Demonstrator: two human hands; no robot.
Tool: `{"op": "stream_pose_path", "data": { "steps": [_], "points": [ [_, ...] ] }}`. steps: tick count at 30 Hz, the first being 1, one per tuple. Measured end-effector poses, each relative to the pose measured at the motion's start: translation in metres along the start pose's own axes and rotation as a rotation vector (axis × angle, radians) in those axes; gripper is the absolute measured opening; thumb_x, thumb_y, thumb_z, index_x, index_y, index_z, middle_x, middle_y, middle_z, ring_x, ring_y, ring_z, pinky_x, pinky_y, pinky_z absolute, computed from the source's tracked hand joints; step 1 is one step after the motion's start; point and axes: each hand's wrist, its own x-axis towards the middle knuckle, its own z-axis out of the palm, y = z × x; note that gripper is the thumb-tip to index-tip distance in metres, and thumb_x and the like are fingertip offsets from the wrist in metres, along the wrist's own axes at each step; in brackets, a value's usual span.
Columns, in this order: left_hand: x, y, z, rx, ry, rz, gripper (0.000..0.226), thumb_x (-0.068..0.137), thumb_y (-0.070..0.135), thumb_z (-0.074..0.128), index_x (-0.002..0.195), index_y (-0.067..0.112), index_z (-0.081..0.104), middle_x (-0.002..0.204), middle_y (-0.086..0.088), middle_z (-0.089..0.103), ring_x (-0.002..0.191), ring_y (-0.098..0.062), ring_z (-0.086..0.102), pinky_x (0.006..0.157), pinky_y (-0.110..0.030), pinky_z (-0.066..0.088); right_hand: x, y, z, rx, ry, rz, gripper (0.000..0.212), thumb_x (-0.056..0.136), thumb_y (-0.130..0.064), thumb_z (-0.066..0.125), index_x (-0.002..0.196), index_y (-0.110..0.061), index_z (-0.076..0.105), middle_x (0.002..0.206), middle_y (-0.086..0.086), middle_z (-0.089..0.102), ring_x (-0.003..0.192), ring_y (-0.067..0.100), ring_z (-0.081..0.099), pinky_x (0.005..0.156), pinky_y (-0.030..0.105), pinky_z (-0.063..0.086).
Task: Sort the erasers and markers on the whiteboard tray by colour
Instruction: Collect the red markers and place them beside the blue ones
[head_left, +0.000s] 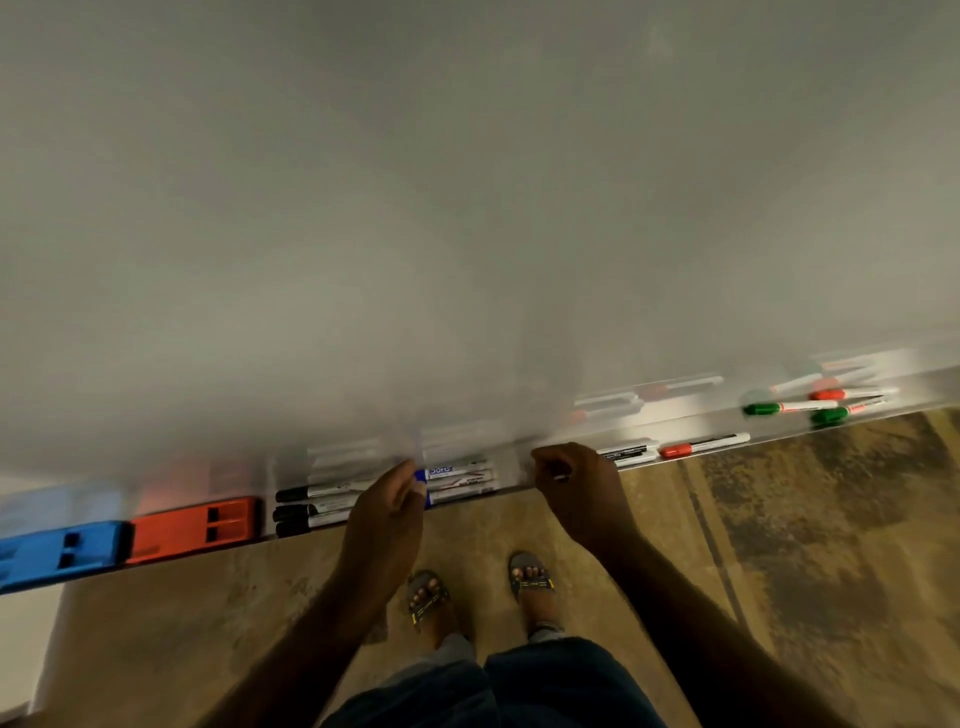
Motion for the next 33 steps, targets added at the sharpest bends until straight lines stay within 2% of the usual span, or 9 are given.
{"op": "stream_pose_path", "data": {
  "steps": [2,5,11,14,16,20,23,28,33],
  "points": [
    [-0.002,0.002,0.004,-0.015,-0.032,0.038,0.039,0.104,0.023,0.053,0.143,0.018,0.054,0.141,-0.002,0.061,0.119,-0.008,0.056,0.094,-0.02,0.044,-0.003,0.009,-0.014,-0.089,0.046,-0.012,0.022,0.087,-0.014,0.074,0.108,-0.021,0.077,0.103,-0.005,0.074,0.089,0.007,0.067,0.081,0.021,0.055],
    [-0.006,0.005,0.012,-0.059,-0.098,0.054,0.039,0.102,0.025,0.057,0.14,0.021,0.057,0.137,0.002,0.064,0.119,-0.007,0.06,0.097,-0.021,0.046,-0.004,0.024,-0.036,-0.184,0.084,-0.081,0.024,0.084,-0.008,0.074,0.104,-0.021,0.077,0.102,-0.004,0.073,0.09,0.013,0.067,0.079,0.024,0.052],
    [-0.01,0.012,0.034,-0.024,-0.182,0.09,0.035,0.101,0.033,0.058,0.135,0.028,0.061,0.131,0.009,0.067,0.114,-0.002,0.062,0.094,-0.018,0.048,0.006,0.059,-0.073,-0.435,0.032,-0.198,0.024,0.084,-0.001,0.071,0.103,-0.015,0.077,0.1,0.003,0.074,0.092,0.027,0.065,0.082,0.036,0.055],
    [-0.01,0.019,0.046,-0.01,-0.206,0.11,0.034,0.1,0.032,0.059,0.134,0.028,0.062,0.129,0.012,0.067,0.112,0.003,0.06,0.091,-0.015,0.047,0.021,0.071,-0.085,-0.588,-0.064,-0.275,0.038,0.08,0.004,0.064,0.109,-0.018,0.076,0.105,0.004,0.075,0.092,0.03,0.065,0.083,0.038,0.055],
    [-0.009,0.024,0.053,-0.004,-0.212,0.107,0.033,0.1,0.031,0.06,0.133,0.027,0.063,0.128,0.012,0.067,0.112,0.002,0.061,0.094,-0.018,0.049,0.031,0.073,-0.089,-0.654,-0.128,-0.3,0.047,0.077,0.002,0.059,0.113,-0.025,0.075,0.11,-0.002,0.074,0.099,0.026,0.064,0.086,0.037,0.053],
    [-0.01,0.042,0.078,0.019,-0.214,0.094,0.026,0.099,0.03,0.061,0.124,0.027,0.068,0.12,0.01,0.071,0.108,-0.001,0.063,0.095,-0.026,0.053,0.044,0.076,-0.098,-0.734,-0.194,-0.335,0.04,0.082,-0.01,0.06,0.109,-0.036,0.075,0.111,-0.012,0.074,0.102,0.016,0.066,0.086,0.029,0.049],
    [-0.01,0.056,0.095,0.027,-0.218,0.078,0.024,0.099,0.027,0.062,0.121,0.025,0.07,0.115,0.009,0.072,0.104,-0.004,0.065,0.095,-0.03,0.054,0.047,0.079,-0.102,-0.774,-0.23,-0.392,0.031,0.085,-0.014,0.065,0.107,-0.033,0.076,0.106,-0.008,0.076,0.096,0.017,0.069,0.083,0.029,0.049],
    [-0.015,0.076,0.129,0.002,-0.21,0.035,0.019,0.098,0.026,0.063,0.116,0.026,0.071,0.105,0.014,0.071,0.097,0.001,0.065,0.081,-0.017,0.05,0.048,0.09,-0.107,-0.864,-0.304,-0.494,0.029,0.089,-0.013,0.059,0.113,-0.023,0.072,0.112,0.001,0.073,0.105,0.024,0.065,0.091,0.036,0.048],
    [-0.019,0.091,0.161,-0.055,-0.178,-0.046,0.008,0.097,0.033,0.064,0.099,0.035,0.071,0.094,0.01,0.074,0.09,-0.008,0.07,0.087,-0.035,0.06,0.051,0.099,-0.105,-0.824,-0.301,-0.537,0.028,0.086,-0.014,0.066,0.113,-0.021,0.073,0.113,0.003,0.074,0.105,0.025,0.066,0.094,0.037,0.049]
  ]
}}
